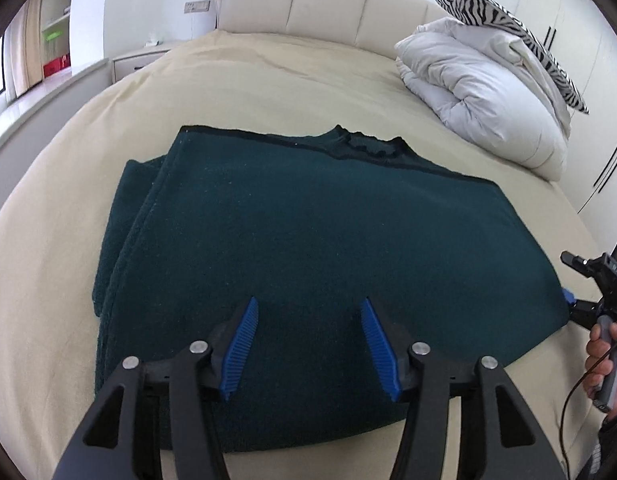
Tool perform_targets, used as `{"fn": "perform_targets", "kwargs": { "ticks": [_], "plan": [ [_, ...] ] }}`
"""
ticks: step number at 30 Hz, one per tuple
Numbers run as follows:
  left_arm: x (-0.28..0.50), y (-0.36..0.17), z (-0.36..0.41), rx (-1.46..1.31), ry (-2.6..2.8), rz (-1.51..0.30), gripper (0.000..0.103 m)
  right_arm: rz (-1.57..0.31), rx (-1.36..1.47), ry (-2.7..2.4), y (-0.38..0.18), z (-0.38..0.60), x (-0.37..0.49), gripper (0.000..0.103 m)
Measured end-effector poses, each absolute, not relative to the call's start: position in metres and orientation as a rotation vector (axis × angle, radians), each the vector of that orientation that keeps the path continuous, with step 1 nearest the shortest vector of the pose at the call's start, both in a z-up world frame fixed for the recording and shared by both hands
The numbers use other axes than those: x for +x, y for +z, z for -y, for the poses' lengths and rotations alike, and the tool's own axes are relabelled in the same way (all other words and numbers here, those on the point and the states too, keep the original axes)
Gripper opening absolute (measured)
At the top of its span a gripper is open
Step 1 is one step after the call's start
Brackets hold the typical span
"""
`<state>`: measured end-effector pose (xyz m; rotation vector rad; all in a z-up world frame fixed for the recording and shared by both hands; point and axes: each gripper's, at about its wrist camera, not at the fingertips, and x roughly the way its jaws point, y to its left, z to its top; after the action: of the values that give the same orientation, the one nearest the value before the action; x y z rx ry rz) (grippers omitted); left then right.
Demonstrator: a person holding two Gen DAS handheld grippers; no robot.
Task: Fold small clothes
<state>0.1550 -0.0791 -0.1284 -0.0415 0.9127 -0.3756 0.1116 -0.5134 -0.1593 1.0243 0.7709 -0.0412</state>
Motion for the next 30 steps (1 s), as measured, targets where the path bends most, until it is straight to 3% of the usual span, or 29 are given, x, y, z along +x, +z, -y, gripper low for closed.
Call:
{"fn": "perform_targets", "kwargs": {
  "ticks": [8,24,27,30],
  "plan": [
    [0.169,-0.113,0.093,-0.026,-0.421,-0.863,0.057,-0.783,1.028,0.005,-0.157,0.51,0.113,0.065],
    [0.198,-0.146,0.075,-0.081,-0.394,-0.948,0.059,-0.89,1.072,0.098,-0.166,0.491,0.154,0.06],
    [0.2,-0.147,0.074,-0.089,-0.398,-0.952,0.059,-0.903,1.08,0.076,-0.17,0.492,0.154,0.047],
    [0.202,-0.149,0.073,-0.103,-0.401,-0.958,0.059,-0.921,1.091,0.036,-0.176,0.495,0.152,0.026]
  ]
}}
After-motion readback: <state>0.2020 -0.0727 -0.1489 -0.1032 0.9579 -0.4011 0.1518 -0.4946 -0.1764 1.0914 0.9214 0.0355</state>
